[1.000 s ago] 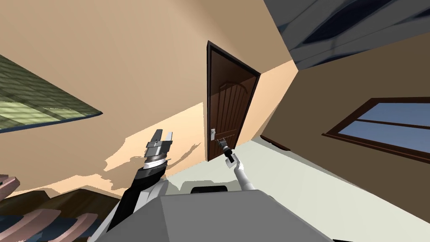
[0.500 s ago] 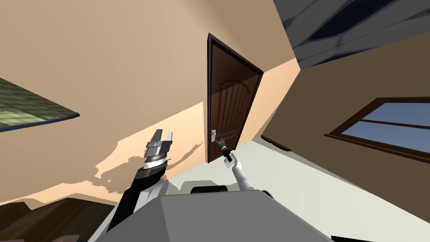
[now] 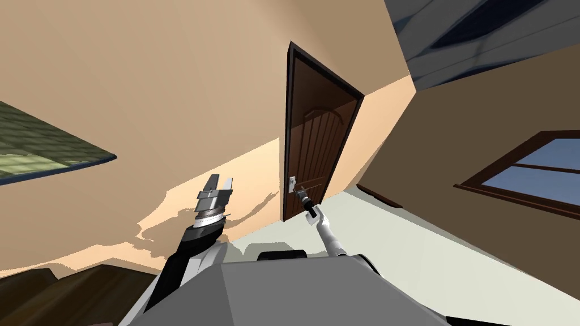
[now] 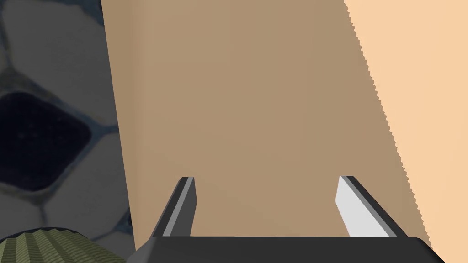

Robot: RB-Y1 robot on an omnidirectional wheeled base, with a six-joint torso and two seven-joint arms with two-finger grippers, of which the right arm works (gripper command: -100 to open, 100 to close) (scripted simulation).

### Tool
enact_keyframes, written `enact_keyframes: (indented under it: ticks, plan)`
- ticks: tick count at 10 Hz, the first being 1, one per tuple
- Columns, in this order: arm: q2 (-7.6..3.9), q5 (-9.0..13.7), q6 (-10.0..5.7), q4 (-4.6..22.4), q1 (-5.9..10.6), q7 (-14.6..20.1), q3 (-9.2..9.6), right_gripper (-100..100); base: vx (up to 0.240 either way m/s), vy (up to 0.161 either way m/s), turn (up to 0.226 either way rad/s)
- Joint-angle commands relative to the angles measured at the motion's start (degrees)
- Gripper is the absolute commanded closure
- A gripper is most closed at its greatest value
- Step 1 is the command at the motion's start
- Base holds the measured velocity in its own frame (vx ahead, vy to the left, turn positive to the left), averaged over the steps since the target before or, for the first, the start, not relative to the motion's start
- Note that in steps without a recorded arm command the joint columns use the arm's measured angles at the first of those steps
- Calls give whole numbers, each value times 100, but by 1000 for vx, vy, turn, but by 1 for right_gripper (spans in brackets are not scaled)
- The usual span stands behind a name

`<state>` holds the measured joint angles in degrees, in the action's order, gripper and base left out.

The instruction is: Pull the door open

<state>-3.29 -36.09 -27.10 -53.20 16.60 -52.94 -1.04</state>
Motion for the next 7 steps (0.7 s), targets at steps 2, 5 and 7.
enact_keyframes:
  ticks: [2,5,7]
  plan:
    - [-295,76,-130,61,-26,172,-95,-100,113,137,93]
    - [-583,171,-301,220,6,322,-238,-100,163,137,92]
    - [-604,179,-325,221,-11,321,-249,-100,136,44,40]
